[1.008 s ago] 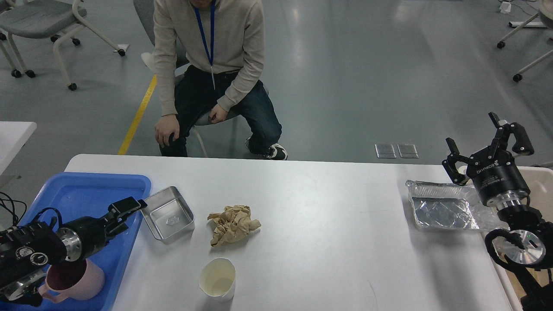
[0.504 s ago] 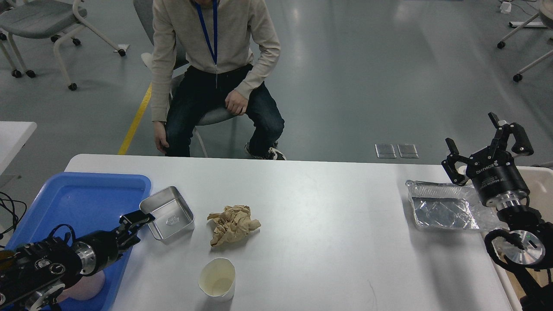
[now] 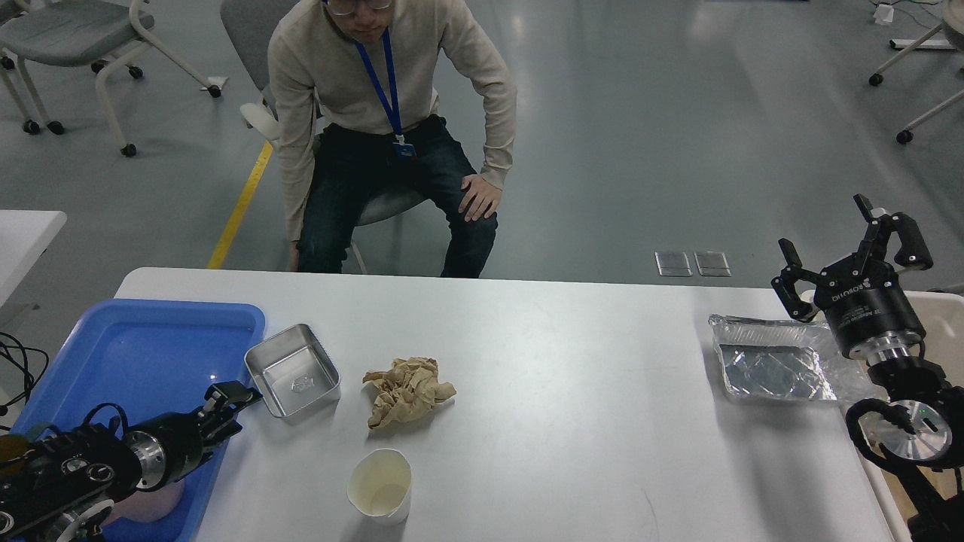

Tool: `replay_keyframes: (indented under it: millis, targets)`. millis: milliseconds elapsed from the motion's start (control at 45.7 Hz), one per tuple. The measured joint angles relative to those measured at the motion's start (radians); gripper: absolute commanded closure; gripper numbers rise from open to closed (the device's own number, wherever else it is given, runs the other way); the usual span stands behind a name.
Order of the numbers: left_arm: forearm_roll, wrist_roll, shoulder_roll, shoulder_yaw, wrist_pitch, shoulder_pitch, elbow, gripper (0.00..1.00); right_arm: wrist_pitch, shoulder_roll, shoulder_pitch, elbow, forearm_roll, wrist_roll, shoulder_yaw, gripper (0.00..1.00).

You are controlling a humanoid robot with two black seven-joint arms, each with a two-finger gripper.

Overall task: Tidy desktop
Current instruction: 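Grasp the small metal box with the left gripper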

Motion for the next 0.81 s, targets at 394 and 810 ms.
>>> replay_keyframes:
  millis: [394, 810]
  targets:
    - [-0.015, -0.004, -0.046, 0.009, 0.001, -0.013, 0.02, 0.54, 0.0, -0.001, 0.0, 0.002, 0.0, 0.0, 0.001, 0.0]
    - [-0.012, -0.025, -0.074, 0.036, 0.003, -0.011, 0.062, 0.97, 0.0, -0.001, 0.0, 0.002, 0.0, 0.002, 0.003, 0.0]
